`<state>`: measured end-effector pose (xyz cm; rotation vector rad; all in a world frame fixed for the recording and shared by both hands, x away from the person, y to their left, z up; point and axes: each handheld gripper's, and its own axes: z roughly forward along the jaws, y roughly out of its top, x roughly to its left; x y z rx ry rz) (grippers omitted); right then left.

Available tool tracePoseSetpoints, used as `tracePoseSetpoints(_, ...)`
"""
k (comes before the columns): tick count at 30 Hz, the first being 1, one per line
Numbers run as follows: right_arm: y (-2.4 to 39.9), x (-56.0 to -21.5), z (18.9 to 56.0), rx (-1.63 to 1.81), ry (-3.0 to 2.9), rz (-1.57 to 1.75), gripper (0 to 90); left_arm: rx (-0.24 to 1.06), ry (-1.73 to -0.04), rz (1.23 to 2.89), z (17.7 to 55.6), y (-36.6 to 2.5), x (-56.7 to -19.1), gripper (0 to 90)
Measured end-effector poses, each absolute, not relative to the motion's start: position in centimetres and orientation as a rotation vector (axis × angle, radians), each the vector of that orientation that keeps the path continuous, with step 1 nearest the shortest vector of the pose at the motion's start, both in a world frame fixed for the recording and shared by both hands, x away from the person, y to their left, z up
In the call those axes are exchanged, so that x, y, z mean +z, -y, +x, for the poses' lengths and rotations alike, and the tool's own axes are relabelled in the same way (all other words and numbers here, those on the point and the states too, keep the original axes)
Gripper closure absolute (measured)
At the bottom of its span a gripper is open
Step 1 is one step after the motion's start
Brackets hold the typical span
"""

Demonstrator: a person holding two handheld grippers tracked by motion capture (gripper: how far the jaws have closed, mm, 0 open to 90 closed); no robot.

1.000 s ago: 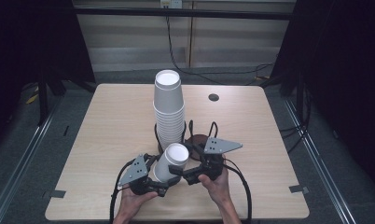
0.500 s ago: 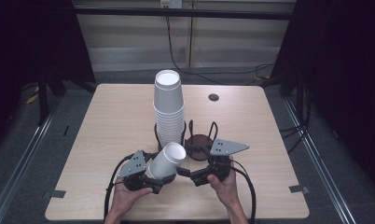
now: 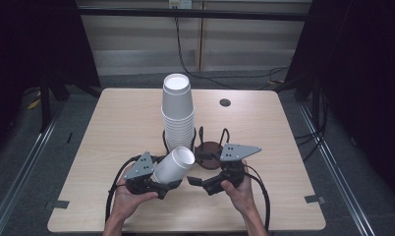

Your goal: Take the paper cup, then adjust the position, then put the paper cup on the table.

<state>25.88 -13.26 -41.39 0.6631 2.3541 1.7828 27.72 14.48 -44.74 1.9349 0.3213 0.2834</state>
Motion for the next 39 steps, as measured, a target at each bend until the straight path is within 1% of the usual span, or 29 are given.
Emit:
tracePoseSetpoints(8,13.4,-41.3,26.3,1.681,-2.459,0.644,13.3,0.279,-0.275,2.017,27.6,-14.4,-44.7,16.7)
tracePoseSetpoints(13,13.3,-41.5,26.4,1.546,-2.546,0.630,14.6,0.284,-0.272,2.058,27.5,-14.1,-44.9,16.7)
tracePoseSetpoints(18,13.6,-41.5,26.8,1.501,-2.604,0.628,14.8,0.283,-0.238,2.128,27.4,-13.5,-44.8,16.7)
tracePoseSetpoints(24,13.3,-41.0,26.9,1.407,-2.685,0.590,15.8,0.286,-0.200,2.171,27.2,-13.2,-44.7,16.7)
tracePoseSetpoints(28,13.2,-41.1,27.0,1.333,-2.732,0.579,15.4,0.280,-0.196,2.195,27.0,-12.9,-44.9,16.7)
tracePoseSetpoints(29,13.2,-41.2,27.0,1.320,-2.745,0.574,14.8,0.293,-0.180,2.207,26.9,-12.8,-44.9,16.8)
tracePoseSetpoints(31,13.1,-41.4,27.0,1.300,-2.764,0.564,13.0,0.276,-0.168,2.223,26.8,-12.5,-45.0,16.9)
tracePoseSetpoints(39,12.5,-41.7,26.9,1.156,-2.847,0.523,15.3,0.297,-0.108,2.313,26.5,-11.6,-45.0,16.7)
